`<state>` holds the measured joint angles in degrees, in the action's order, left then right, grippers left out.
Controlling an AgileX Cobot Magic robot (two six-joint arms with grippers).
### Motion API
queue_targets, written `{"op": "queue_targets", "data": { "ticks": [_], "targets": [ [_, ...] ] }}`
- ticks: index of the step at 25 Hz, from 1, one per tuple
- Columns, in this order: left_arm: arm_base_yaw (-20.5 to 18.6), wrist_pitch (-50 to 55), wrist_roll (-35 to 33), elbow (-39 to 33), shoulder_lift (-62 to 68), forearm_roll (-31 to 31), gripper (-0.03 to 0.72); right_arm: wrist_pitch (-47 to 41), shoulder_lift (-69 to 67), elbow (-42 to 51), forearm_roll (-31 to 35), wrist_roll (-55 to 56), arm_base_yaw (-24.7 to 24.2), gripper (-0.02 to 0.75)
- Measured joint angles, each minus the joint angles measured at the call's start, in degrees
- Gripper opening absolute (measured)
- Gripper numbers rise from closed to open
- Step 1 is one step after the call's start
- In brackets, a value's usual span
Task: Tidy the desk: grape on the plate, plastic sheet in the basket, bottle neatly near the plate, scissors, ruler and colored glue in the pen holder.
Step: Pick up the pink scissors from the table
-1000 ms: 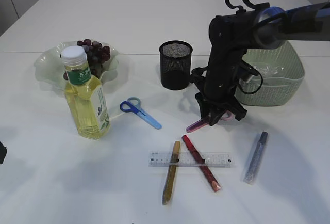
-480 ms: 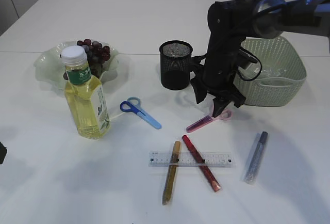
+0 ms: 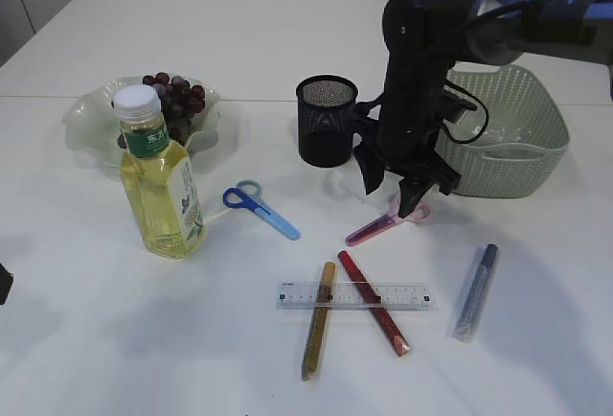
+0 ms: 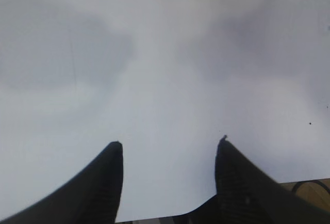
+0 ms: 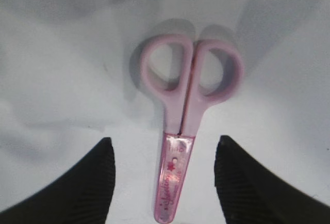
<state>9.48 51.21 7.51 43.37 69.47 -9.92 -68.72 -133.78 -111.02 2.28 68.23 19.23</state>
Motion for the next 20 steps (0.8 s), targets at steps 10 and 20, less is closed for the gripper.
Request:
{"op": "queue_targets", "data": {
  "ticks": [10,20],
  "targets": [
    [0.0,0.0,0.0,0.0,0.0,0.0,0.417,-0.6,0.0,0.0,0.7,-3.8,0.0,0.482],
    [0.0,0.0,0.0,0.0,0.0,0.0,0.417,-0.6,0.0,0.0,1.6,-6.6,0.0,0.482]
  ]
}}
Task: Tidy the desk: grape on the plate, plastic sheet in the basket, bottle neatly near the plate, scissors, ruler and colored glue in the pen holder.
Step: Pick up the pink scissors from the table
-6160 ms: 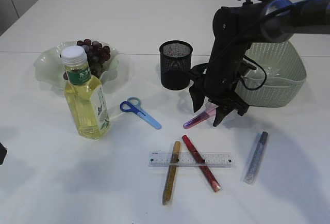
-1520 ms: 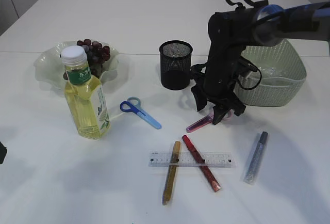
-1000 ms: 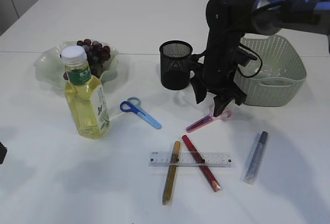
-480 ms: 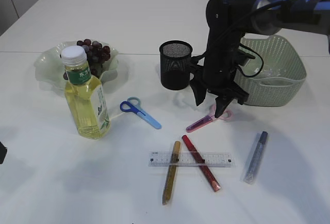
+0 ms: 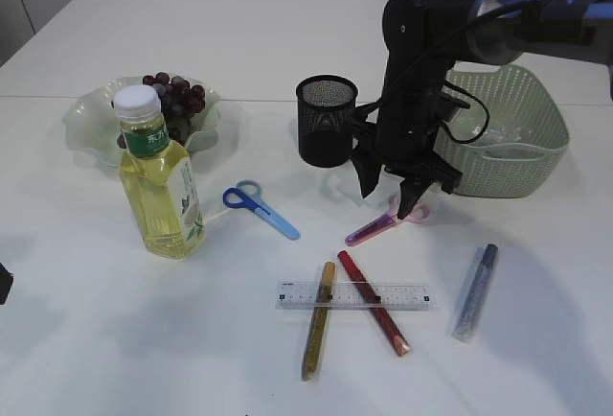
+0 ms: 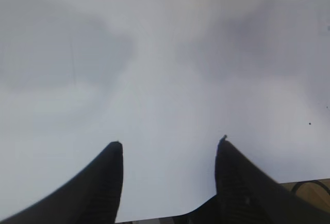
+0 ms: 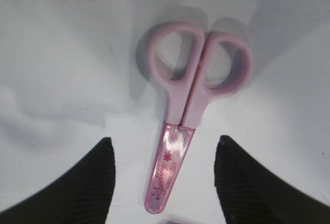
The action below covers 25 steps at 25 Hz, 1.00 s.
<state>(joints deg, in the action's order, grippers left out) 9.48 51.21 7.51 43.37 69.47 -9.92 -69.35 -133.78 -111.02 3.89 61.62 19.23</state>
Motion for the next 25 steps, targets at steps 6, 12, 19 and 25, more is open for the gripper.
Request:
{"op": "queue_targets", "data": {
  "ticks": [6,12,19,25],
  "targets": [
    [0.0,0.0,0.0,0.0,0.0,0.0,0.417,-0.1,0.0,0.0,0.0,-0.4,0.0,0.481],
    [0.0,0.0,0.0,0.0,0.0,0.0,0.417,-0.1,0.0,0.0,0.0,-0.6,0.0,0.48],
    [0.0,0.0,0.0,0.0,0.0,0.0,0.417,-0.1,-1.3,0.0,0.1,-0.6,0.0,0.48],
    [0.0,0.0,0.0,0.0,0.0,0.0,0.417,-0.1,-2.5,0.0,0.5,-0.4,0.0,0.48]
  ]
}}
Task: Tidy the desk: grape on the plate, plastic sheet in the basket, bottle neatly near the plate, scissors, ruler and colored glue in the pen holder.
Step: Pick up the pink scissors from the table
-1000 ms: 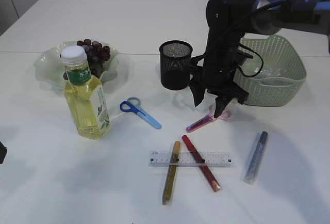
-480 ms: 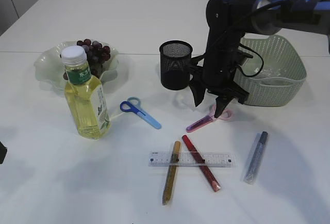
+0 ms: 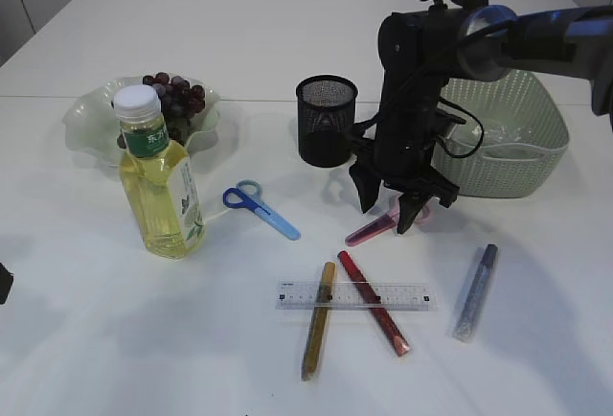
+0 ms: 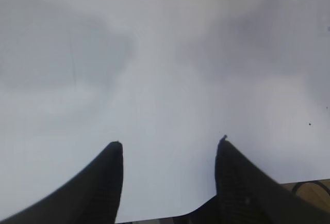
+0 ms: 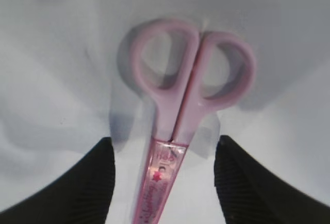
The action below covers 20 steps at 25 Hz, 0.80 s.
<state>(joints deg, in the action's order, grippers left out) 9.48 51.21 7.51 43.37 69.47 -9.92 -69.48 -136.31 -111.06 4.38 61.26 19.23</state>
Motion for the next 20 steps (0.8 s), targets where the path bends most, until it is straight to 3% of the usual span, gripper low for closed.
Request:
{"op": "queue_targets", "data": {
  "ticks": [20],
  "targets": [
    [0.0,0.0,0.0,0.0,0.0,0.0,0.417,-0.1,-0.1,0.0,-0.8,2.0,0.0,0.478]
  ]
}}
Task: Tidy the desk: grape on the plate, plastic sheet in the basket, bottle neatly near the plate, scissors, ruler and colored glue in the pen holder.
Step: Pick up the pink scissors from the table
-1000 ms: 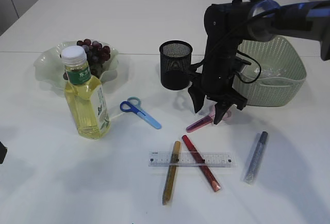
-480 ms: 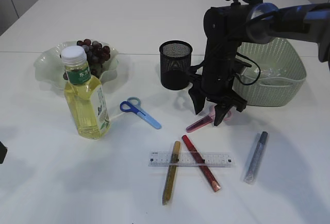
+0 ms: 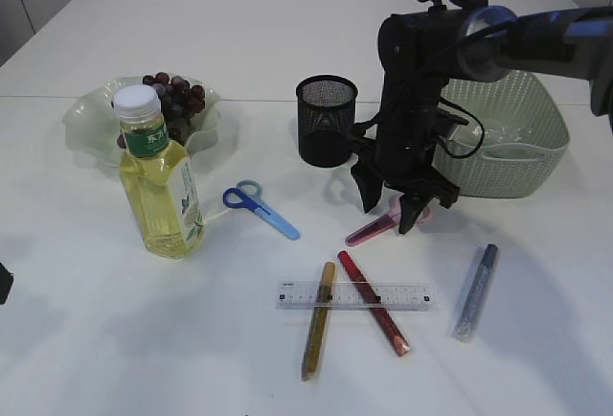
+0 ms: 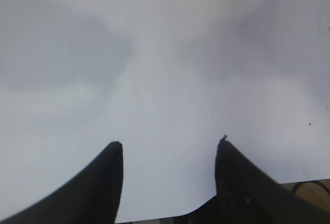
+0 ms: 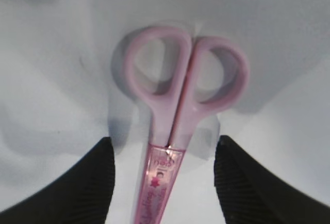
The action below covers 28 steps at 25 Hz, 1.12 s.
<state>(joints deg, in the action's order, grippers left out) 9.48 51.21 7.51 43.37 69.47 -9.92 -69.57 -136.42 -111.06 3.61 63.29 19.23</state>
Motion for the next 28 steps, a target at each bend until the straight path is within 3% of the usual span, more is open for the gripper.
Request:
{"op": "queue_targets", "data": {
  "ticks": [21,28],
  "targets": [
    [0.0,0.0,0.0,0.0,0.0,0.0,0.417,0.0,-0.8,0.0,0.9,3.1,0.0,0.477],
    [0.0,0.0,0.0,0.0,0.0,0.0,0.417,0.0,-0.8,0.0,0.7,4.8,0.1,0.37]
  ]
}}
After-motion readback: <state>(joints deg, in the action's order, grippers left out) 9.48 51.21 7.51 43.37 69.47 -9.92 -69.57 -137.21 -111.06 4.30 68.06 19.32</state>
